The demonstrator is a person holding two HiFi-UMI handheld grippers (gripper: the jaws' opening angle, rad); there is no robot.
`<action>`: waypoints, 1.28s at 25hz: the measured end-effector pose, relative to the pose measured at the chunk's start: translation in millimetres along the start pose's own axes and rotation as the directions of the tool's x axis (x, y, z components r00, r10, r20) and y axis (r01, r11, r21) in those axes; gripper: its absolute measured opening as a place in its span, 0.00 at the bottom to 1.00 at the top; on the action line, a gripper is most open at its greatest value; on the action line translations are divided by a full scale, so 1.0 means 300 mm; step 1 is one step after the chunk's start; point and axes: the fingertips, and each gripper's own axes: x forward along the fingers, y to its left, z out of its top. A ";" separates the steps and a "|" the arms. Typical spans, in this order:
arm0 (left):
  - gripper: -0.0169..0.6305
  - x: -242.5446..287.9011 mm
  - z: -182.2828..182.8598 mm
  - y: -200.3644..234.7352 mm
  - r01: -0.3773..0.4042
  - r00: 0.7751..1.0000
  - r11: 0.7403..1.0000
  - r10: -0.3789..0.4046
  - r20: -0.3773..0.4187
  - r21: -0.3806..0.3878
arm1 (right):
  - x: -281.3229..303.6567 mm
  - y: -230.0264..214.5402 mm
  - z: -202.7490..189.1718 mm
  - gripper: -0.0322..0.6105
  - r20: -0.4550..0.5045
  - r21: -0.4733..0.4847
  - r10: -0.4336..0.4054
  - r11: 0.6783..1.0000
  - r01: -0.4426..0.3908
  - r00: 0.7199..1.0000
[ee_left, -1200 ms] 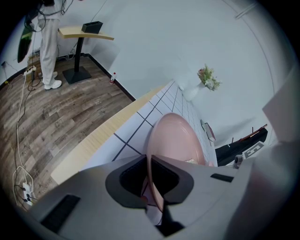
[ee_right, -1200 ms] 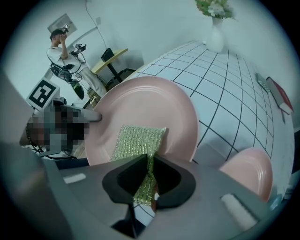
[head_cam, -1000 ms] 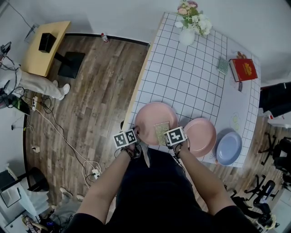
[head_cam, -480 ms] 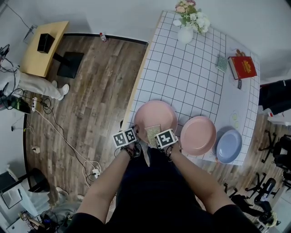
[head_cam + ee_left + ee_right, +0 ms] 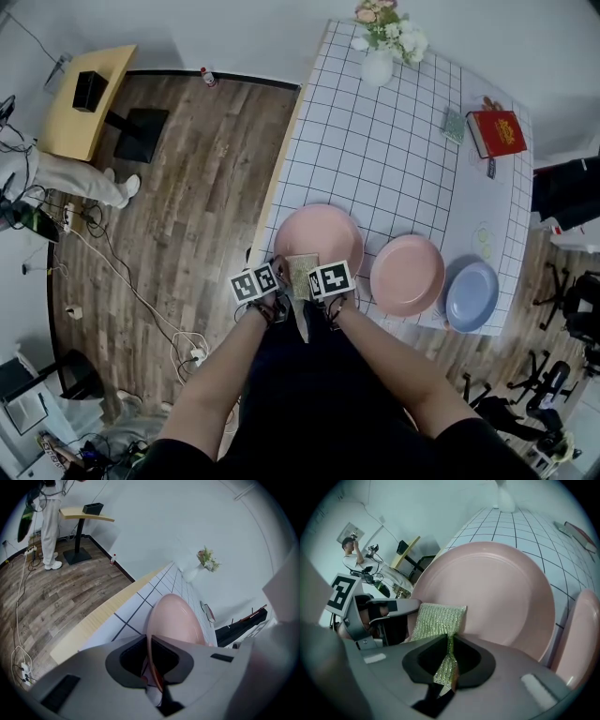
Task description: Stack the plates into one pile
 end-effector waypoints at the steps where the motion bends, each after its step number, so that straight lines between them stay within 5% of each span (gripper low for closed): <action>1: 0.04 0.001 0.000 0.000 0.001 1.000 1.000 -0.001 0.001 0.000 | 0.005 0.008 0.005 0.14 0.003 0.005 0.005 1.000 -0.005 1.000; 15: 0.04 0.002 -0.001 0.001 0.004 1.000 1.000 -0.004 0.004 0.006 | 0.016 0.025 0.019 0.14 0.011 -0.001 0.012 1.000 -0.012 1.000; 32: 0.04 0.005 -0.001 0.001 0.004 1.000 1.000 -0.004 0.006 0.007 | -0.044 -0.083 -0.020 0.14 -0.049 -0.190 -0.074 0.980 0.064 0.996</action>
